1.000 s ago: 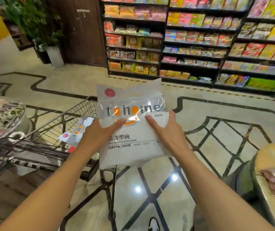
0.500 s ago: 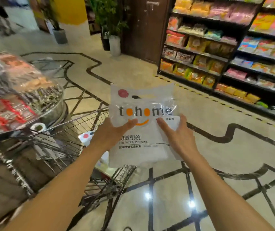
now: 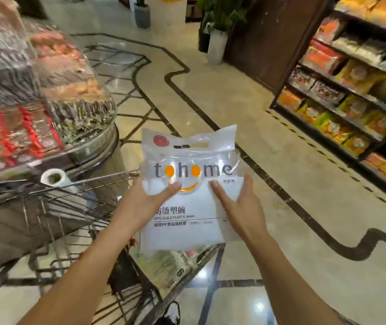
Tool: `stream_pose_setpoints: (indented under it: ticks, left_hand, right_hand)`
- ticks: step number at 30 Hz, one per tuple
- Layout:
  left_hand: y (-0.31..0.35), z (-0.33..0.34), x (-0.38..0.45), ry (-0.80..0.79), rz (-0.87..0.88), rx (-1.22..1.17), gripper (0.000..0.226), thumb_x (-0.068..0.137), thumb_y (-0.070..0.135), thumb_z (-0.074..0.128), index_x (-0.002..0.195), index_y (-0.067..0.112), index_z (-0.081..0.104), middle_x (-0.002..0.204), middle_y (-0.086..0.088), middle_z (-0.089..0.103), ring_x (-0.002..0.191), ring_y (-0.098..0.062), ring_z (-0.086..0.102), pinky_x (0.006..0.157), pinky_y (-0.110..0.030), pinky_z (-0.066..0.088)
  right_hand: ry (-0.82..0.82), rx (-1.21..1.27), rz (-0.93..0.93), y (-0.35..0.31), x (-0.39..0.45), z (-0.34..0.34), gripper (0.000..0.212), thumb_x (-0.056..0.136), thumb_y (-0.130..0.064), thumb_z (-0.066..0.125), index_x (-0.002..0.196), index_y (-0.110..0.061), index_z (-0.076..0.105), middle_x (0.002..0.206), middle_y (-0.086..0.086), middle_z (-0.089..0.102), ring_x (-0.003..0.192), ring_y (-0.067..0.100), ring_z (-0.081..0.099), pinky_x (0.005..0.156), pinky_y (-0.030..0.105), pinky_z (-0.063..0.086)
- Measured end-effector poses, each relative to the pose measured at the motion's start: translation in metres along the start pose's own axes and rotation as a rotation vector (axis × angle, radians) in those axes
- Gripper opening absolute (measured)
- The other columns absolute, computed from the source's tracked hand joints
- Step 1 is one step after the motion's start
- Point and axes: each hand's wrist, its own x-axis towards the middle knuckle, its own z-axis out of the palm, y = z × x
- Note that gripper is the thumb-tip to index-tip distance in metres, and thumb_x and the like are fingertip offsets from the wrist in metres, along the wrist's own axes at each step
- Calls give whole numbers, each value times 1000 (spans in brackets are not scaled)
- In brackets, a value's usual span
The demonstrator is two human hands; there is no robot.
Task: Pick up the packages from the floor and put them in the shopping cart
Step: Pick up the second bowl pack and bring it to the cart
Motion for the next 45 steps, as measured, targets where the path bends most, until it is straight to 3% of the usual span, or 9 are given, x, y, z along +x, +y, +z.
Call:
stream_pose_setpoints:
  ticks: [6, 10, 14, 18, 27, 34, 36, 40, 45]
  left_hand:
    - [-21, 10, 7, 173, -234, -75, 121, 47, 97, 62, 141, 28, 33, 128, 4, 64, 117, -29, 65, 99, -47, 52]
    - [-58, 29, 11, 210, -408, -162, 114, 50, 96, 69, 141, 35, 34, 124, 7, 66, 110, -25, 67, 95, -48, 55]
    - [-91, 58, 0, 324, -552, -348, 87, 69, 60, 90, 139, 31, 47, 114, 15, 70, 99, -7, 69, 85, -37, 56]
    - [-109, 86, -3, 397, -708, -378, 70, 76, 44, 91, 130, 28, 50, 112, 15, 67, 100, -11, 66, 79, -28, 49]
    - [-136, 132, 4, 319, -899, -427, 76, 79, 43, 88, 137, 30, 41, 118, 5, 65, 102, -16, 63, 82, -33, 47]
    - [-136, 129, 5, 340, -974, -336, 74, 84, 44, 84, 138, 23, 37, 95, 11, 56, 77, -1, 54, 59, -20, 38]
    - [-139, 131, 3, 352, -976, -333, 87, 83, 47, 85, 148, 14, 37, 98, 10, 59, 82, -6, 59, 63, -24, 42]
    - [-125, 119, -5, 364, -939, -268, 120, 64, 75, 84, 157, 18, 36, 138, -3, 63, 120, -28, 64, 100, -42, 50]
    - [-86, 77, -9, 419, -740, 84, 99, 71, 81, 74, 150, 29, 47, 147, -1, 60, 131, -24, 58, 108, -47, 49]
  right_hand:
    - [-117, 40, -59, 12, 39, 47, 93, 70, -89, 58, 146, -39, 39, 127, -14, 67, 115, 17, 66, 97, 48, 54]
    - [-280, -8, -45, 27, 57, 80, 107, 71, -93, 56, 158, -43, 20, 150, -13, 54, 133, 22, 57, 108, 50, 48]
    - [-487, -37, -35, 48, 68, 105, 105, 80, -69, 67, 163, -30, 16, 137, -14, 48, 124, 13, 50, 98, 35, 41]
    - [-676, -79, 13, 73, 81, 126, 112, 82, -70, 65, 166, -25, 6, 169, 1, 31, 152, 27, 35, 119, 47, 32]
    - [-838, -201, 77, 136, 100, 139, 121, 74, -92, 54, 163, -29, 4, 170, 4, 27, 151, 31, 37, 118, 50, 38]
    - [-948, -80, 84, 132, 108, 150, 121, 77, -80, 68, 164, -19, 8, 169, 11, 23, 152, 27, 31, 123, 46, 31]
    - [-986, -99, 88, 130, 112, 151, 117, 82, -70, 70, 164, -17, 6, 169, 14, 19, 153, 31, 29, 121, 44, 30]
    - [-970, -81, 98, 125, 120, 139, 113, 83, -68, 71, 164, -24, 5, 170, 13, 23, 153, 33, 32, 120, 47, 30]
    - [-849, -154, -138, 85, 150, 123, 107, 82, -82, 58, 163, -30, 13, 165, 6, 34, 147, 32, 42, 115, 53, 40]
